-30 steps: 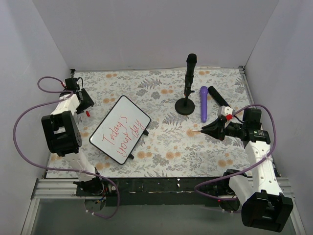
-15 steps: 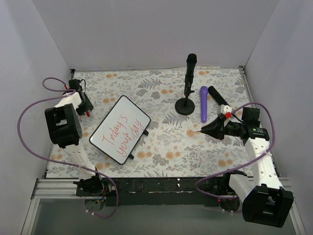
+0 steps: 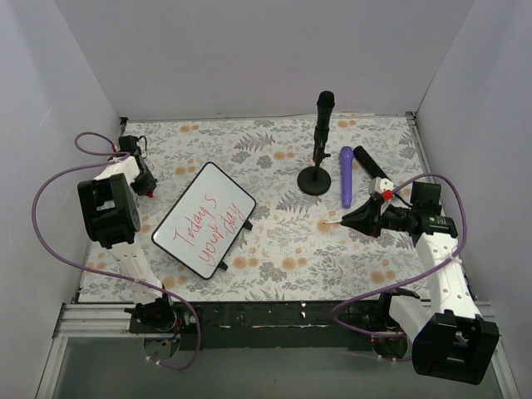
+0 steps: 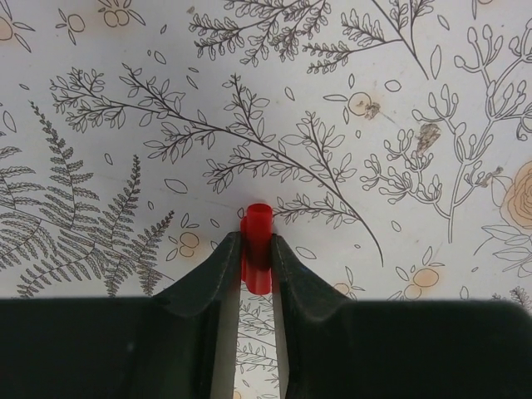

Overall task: Write a sentence on the whiteboard
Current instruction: Close the whiteboard marker at the center of the board.

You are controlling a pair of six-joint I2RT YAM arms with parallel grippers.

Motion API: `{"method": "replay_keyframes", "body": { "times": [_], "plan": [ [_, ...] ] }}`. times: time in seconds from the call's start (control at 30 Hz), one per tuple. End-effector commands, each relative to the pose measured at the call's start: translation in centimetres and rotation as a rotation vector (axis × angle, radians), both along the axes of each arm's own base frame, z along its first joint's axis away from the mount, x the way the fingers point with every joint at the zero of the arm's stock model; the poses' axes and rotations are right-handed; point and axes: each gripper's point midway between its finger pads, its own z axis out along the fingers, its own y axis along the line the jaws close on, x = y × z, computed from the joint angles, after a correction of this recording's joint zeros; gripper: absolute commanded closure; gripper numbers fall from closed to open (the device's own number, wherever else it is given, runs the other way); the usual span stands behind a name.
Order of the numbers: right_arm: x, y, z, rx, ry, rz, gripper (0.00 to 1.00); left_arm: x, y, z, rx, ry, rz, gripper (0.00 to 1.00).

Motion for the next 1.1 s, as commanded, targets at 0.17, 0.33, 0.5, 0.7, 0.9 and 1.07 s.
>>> {"method": "replay_keyframes", "body": {
  "times": [0.17, 0.33, 0.5, 0.7, 0.9, 1.07],
  "plan": [
    [0.0, 0.0, 0.8, 0.006, -0.03, 0.008, 0.99, -0.3, 0.3, 2.3, 0.038, -0.027, -0.05, 1.0],
    [-0.1, 0.1, 0.9, 0.005, -0.036, 0.008, 0.99, 0.2, 0.2, 5.1, 0.053, -0.107, -0.085, 1.0],
    [-0.1, 0.1, 0.9, 0.007, -0.036, 0.01, 0.99, 0.9, 0.2, 7.8, 0.066, -0.177, -0.087, 1.0],
    [-0.1, 0.1, 0.9, 0.005, -0.036, 0.008, 0.99, 1.1, -0.3, 9.5, 0.053, -0.225, -0.097, 1.0],
    [0.0, 0.0, 0.8, 0.004, -0.034, 0.007, 0.99, 1.3, -1.1, 11.8, 0.026, -0.288, -0.118, 1.0],
    [0.0, 0.0, 0.8, 0.003, -0.031, 0.004, 0.99, 1.5, -3.1, 14.0, -0.057, -0.362, -0.161, 1.0]
  ]
}}
